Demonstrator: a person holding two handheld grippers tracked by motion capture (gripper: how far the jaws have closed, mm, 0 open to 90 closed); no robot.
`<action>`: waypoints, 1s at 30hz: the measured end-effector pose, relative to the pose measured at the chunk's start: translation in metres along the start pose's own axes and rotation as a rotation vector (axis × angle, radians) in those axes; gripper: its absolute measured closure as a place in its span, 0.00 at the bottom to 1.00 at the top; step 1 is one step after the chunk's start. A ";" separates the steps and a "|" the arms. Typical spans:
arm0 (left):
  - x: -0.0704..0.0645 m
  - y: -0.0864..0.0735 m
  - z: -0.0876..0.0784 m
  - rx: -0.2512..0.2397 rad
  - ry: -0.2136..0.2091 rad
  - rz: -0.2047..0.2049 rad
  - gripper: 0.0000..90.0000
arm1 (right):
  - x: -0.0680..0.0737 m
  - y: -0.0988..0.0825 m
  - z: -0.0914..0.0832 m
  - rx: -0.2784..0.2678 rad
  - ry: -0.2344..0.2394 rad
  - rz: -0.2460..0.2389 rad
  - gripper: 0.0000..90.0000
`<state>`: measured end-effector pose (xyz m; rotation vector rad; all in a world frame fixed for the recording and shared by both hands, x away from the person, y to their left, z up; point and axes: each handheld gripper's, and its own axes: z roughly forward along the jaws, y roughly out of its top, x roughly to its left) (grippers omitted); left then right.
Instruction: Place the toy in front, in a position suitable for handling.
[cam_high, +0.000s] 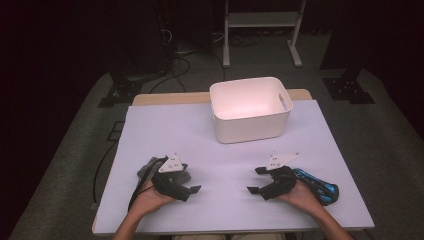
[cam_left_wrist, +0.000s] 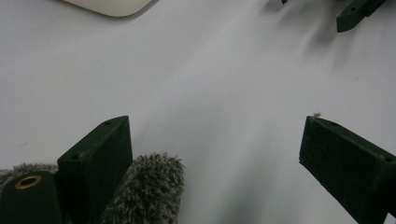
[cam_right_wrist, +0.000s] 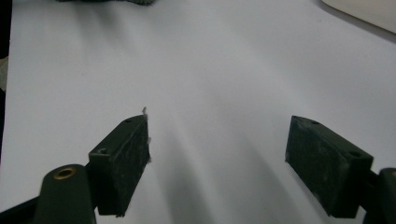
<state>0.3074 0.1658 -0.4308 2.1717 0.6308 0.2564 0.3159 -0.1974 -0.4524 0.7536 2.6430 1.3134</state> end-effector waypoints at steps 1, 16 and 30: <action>0.000 0.000 0.000 0.001 -0.003 0.001 0.10 | 0.000 0.000 0.000 -0.003 0.004 0.005 0.23; 0.002 -0.001 0.000 0.009 0.004 0.006 0.10 | -0.005 0.003 -0.009 -0.014 0.033 0.048 0.23; 0.001 0.000 0.000 0.015 0.015 0.018 0.10 | -0.004 0.022 -0.049 0.084 -0.033 -0.037 0.24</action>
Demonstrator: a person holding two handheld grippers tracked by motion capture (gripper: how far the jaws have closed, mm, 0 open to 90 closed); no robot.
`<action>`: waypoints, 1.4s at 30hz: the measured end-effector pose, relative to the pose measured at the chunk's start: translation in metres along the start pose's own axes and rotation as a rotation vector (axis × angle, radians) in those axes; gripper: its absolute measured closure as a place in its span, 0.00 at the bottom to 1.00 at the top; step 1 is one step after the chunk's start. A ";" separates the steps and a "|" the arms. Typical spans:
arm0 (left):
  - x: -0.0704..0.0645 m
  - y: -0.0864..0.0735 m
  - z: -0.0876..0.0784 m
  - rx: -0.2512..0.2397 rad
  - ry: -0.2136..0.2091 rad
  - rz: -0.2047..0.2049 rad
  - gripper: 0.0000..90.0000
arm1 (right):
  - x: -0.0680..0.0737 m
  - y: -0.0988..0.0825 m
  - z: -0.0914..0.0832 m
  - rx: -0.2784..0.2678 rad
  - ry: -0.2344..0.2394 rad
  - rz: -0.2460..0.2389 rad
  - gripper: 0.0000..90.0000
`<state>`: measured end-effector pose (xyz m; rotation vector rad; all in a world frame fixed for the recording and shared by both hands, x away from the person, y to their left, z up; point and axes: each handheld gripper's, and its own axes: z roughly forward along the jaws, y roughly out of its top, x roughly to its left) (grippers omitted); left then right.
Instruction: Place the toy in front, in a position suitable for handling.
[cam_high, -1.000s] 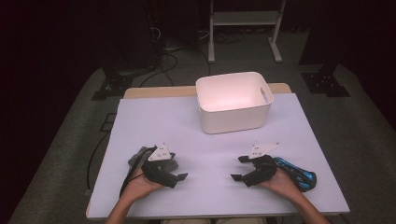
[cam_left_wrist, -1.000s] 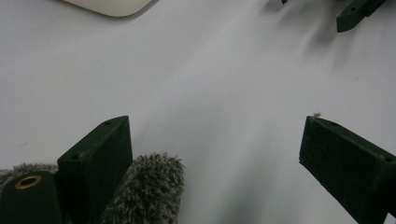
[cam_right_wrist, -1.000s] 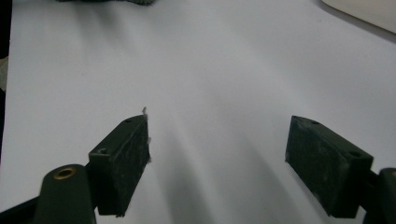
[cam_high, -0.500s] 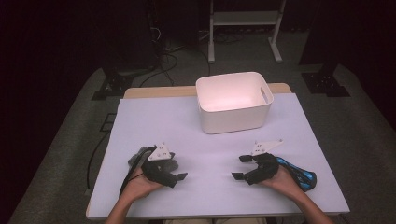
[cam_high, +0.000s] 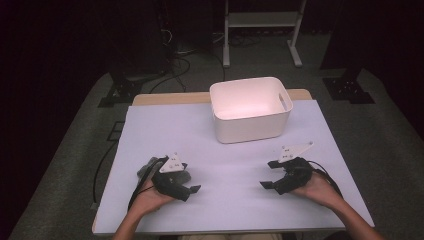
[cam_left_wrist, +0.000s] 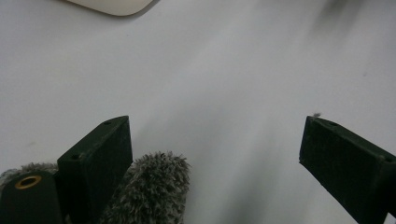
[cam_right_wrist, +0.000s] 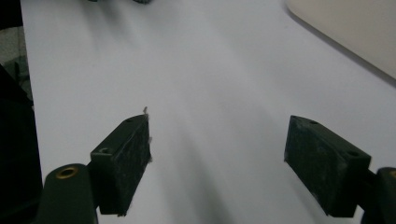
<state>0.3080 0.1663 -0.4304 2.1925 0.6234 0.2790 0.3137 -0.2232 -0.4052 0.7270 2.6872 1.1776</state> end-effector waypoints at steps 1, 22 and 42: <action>0.000 0.000 0.000 0.001 0.000 -0.002 0.10 | -0.001 0.000 -0.004 0.008 -0.008 -0.004 0.24; 0.001 -0.002 -0.002 0.000 0.008 -0.006 0.10 | -0.014 -0.021 -0.062 0.052 -0.099 0.024 0.22; 0.001 -0.003 0.000 0.014 0.010 0.005 0.10 | -0.039 -0.078 -0.071 0.165 -0.162 0.116 0.20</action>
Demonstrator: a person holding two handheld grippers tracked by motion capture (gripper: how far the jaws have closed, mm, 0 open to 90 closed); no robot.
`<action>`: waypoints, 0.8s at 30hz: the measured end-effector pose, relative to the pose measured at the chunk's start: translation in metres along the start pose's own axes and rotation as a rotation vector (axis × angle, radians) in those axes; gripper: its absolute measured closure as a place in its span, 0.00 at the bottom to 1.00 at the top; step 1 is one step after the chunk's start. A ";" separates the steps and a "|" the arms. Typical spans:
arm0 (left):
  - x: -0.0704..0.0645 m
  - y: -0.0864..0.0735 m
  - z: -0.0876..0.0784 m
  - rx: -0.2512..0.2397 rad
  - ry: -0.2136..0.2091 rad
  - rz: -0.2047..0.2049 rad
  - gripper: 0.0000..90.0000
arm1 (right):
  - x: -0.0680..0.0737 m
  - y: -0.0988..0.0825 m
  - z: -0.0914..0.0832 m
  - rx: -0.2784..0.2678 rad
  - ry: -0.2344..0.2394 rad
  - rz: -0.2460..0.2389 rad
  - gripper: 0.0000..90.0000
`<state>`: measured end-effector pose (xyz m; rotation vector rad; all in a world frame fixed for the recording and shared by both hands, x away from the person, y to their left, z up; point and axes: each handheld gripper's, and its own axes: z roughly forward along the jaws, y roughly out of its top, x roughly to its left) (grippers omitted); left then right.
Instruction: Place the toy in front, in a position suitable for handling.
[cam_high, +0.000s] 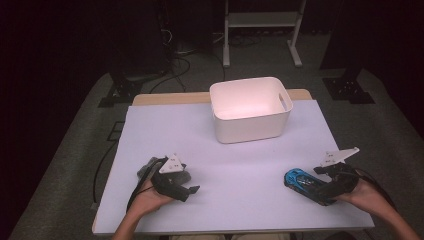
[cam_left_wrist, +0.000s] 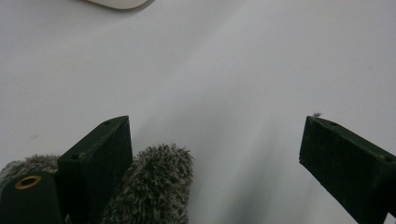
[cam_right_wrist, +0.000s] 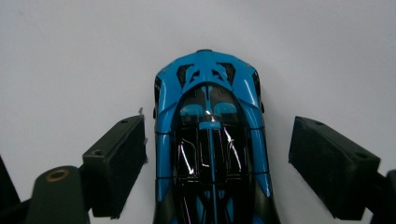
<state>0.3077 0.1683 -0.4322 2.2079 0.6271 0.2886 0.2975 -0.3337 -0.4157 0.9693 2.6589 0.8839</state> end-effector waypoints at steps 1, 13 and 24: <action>0.000 0.000 0.000 0.001 0.000 -0.001 0.10 | 0.000 -0.001 0.001 0.001 -0.001 -0.005 0.20; 0.001 -0.001 0.001 0.014 -0.010 -0.003 0.10 | -0.001 -0.012 0.014 0.032 0.002 -0.011 0.20; 0.001 -0.002 0.001 0.018 -0.016 -0.012 0.10 | 0.000 -0.016 0.024 0.045 0.004 -0.017 0.20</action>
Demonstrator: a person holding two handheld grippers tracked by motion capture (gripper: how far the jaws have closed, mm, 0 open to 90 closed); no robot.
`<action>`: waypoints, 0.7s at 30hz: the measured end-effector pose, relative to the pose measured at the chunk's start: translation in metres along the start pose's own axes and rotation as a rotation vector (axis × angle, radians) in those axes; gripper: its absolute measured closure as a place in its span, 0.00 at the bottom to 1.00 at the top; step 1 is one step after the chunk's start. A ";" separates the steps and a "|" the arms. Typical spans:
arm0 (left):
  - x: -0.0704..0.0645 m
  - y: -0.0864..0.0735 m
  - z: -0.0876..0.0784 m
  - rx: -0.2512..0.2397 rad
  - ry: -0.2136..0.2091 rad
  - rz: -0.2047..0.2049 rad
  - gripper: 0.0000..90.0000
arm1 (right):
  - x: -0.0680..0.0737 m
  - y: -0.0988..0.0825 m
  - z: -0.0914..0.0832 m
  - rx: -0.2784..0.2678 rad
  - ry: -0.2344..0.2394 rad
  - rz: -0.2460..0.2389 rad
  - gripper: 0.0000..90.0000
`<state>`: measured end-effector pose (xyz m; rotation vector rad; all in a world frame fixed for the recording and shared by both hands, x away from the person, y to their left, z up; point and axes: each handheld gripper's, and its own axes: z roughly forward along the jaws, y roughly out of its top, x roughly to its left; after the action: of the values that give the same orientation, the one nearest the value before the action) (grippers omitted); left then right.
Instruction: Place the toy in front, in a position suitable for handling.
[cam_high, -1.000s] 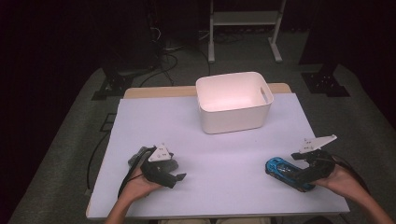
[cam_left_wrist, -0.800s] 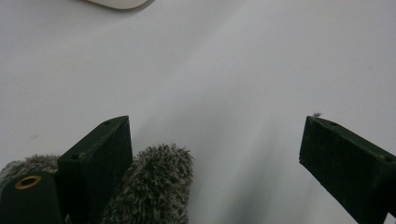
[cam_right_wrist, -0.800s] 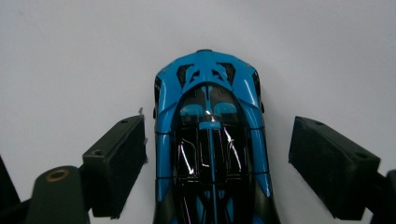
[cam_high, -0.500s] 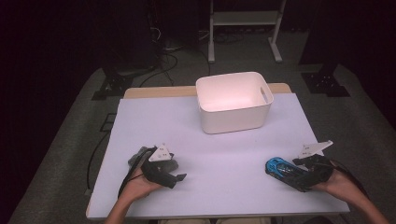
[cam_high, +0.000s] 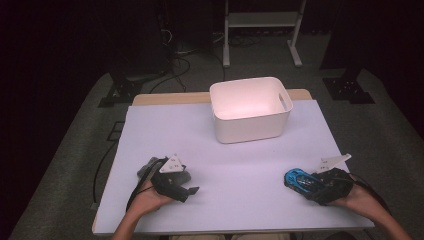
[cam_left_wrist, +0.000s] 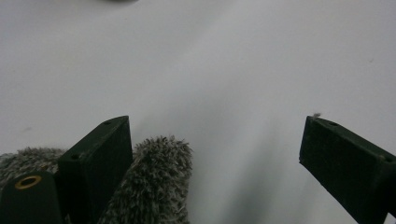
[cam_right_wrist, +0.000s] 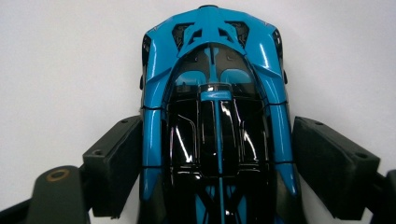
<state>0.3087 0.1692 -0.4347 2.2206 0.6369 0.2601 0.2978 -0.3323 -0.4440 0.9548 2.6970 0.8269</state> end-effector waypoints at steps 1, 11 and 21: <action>0.000 0.000 -0.001 0.001 0.001 0.001 0.10 | 0.000 0.000 0.000 -0.001 -0.003 -0.003 0.21; 0.001 0.000 -0.002 0.006 -0.001 0.003 0.10 | 0.004 -0.002 0.000 -0.006 -0.028 -0.027 0.26; 0.001 0.001 -0.003 0.003 0.009 0.012 0.10 | 0.006 -0.002 -0.001 -0.004 -0.036 -0.026 0.28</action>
<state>0.3082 0.1712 -0.4322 2.2278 0.6290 0.2759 0.2914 -0.3302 -0.4440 0.9224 2.6710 0.8020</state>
